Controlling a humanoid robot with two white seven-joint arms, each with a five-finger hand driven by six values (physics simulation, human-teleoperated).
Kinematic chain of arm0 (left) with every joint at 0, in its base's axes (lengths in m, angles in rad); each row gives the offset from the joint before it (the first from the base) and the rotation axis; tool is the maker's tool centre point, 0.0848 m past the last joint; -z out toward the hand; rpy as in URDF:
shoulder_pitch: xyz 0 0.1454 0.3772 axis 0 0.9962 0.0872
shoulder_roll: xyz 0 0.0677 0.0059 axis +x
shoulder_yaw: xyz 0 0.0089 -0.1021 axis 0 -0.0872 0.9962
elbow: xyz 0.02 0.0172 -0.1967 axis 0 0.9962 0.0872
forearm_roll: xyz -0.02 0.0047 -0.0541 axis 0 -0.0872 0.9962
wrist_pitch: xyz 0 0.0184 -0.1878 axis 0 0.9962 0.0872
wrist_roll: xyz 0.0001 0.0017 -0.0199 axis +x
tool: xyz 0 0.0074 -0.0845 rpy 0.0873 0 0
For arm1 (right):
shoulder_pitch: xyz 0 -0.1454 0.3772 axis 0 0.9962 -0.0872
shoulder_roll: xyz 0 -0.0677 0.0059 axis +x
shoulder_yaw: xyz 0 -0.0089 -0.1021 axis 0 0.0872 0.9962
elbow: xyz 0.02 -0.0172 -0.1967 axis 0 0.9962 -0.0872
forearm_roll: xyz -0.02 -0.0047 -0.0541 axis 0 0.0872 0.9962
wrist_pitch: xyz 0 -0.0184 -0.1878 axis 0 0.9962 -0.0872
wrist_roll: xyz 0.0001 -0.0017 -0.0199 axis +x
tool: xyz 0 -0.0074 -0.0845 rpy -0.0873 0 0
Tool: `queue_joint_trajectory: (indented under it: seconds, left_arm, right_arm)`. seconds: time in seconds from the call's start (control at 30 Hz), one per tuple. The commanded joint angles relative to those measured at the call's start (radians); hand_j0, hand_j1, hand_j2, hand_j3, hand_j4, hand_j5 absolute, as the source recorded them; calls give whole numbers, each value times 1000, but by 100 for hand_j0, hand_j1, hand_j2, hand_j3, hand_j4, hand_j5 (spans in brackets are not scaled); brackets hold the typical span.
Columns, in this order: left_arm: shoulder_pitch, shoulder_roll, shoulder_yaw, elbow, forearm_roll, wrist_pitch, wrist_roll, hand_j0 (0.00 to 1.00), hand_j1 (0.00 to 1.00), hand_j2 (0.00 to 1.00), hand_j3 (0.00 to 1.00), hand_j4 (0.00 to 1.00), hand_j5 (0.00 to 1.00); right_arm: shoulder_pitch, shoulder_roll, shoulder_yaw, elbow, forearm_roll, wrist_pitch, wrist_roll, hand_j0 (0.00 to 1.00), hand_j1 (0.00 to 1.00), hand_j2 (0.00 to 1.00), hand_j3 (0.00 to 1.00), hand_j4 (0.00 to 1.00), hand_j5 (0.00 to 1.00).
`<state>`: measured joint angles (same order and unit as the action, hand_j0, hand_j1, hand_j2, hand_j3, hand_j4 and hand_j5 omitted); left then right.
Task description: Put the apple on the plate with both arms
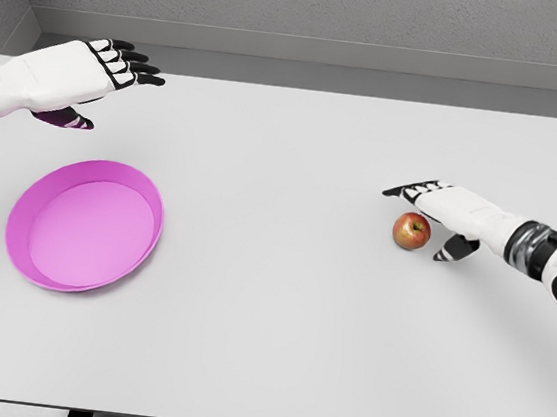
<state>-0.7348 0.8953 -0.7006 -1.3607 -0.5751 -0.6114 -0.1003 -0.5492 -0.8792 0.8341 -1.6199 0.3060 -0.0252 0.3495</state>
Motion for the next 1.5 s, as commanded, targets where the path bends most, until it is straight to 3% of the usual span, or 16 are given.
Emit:
queue_joint_trajectory:
  seconds: [0.0,0.17,0.37,0.83,0.87,0.97,1.03,1.3,1.47]
  left_arm:
    - [0,2,1,0,6,1,1,100,100,100,100,100,100]
    - [0,1,1,6,6,1,1,100,100,100,100,100,100]
    - [0,-1,1,6,6,1,1,100,100,100,100,100,100]
    - [0,-1,1,6,6,1,1,100,100,100,100,100,100]
    - [0,-1,1,6,6,1,1,100,100,100,100,100,100]
    - [0,-1,1,6,6,1,1,100,100,100,100,100,100]
    - [0,-1,1,6,6,1,1,100,100,100,100,100,100]
    - [0,-3,1,6,6,1,1,100,100,100,100,100,100]
    - [0,-3,1,6,6,1,1,100,100,100,100,100,100]
  right_arm:
    - [-2,11,14,12,-1,7,45,100,100,100,100,100,100]
    - [-71,48,80,64,-1,8,48,100,100,100,100,100,100]
    - [-77,51,88,80,-1,7,48,100,100,100,100,100,100]
    - [-115,54,91,55,-2,4,103,100,100,100,100,100,100]
    - [-115,49,89,52,-2,2,106,96,96,96,96,96,96]
    - [-114,46,88,35,-2,-7,129,68,68,68,68,68,68]
    - [-114,46,88,35,-4,-10,157,59,59,59,59,59,59]
    - [-114,46,86,23,-4,-10,175,45,45,45,45,45,45]
    - [-115,31,82,0,-4,-10,178,41,41,41,41,41,41]
